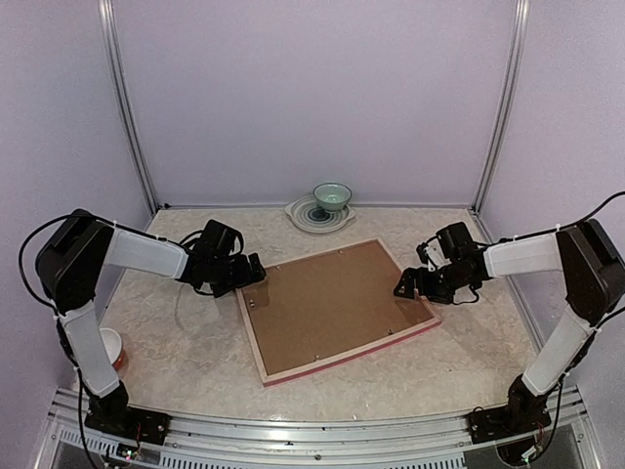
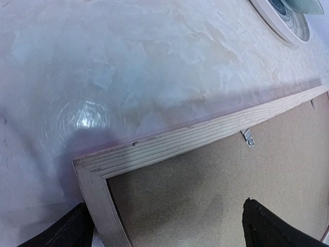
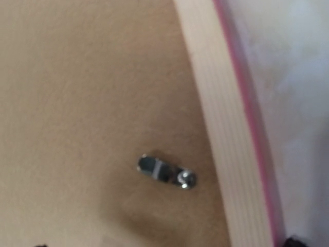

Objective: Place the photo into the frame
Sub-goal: Rotate the photo frame at the center of the board.

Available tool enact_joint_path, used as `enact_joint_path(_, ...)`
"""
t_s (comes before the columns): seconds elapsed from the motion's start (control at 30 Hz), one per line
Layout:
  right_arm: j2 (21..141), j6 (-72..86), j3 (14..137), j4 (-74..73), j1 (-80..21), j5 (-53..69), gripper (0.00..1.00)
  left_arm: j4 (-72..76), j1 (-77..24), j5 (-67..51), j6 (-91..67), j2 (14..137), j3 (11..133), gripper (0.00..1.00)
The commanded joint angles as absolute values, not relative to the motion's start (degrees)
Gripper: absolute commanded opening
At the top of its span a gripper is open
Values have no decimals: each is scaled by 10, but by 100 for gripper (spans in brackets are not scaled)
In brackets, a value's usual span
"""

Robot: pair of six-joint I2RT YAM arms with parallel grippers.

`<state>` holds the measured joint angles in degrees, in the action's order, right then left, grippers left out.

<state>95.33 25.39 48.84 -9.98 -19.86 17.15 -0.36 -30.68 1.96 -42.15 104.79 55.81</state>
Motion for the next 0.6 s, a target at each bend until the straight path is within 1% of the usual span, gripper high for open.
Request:
enact_joint_path(0.0, 938, 278, 471, -96, -235, 224, 99, 25, -302, -72, -414, 1109, 593, 99)
enact_joint_path(0.17, 929, 290, 460, -95, -254, 216, 99, 32, -279, -85, -414, 1144, 624, 99)
enact_joint_path(0.57, 878, 316, 426, -99, -267, 177, 99, 7, -253, -8, -382, 1128, 632, 99)
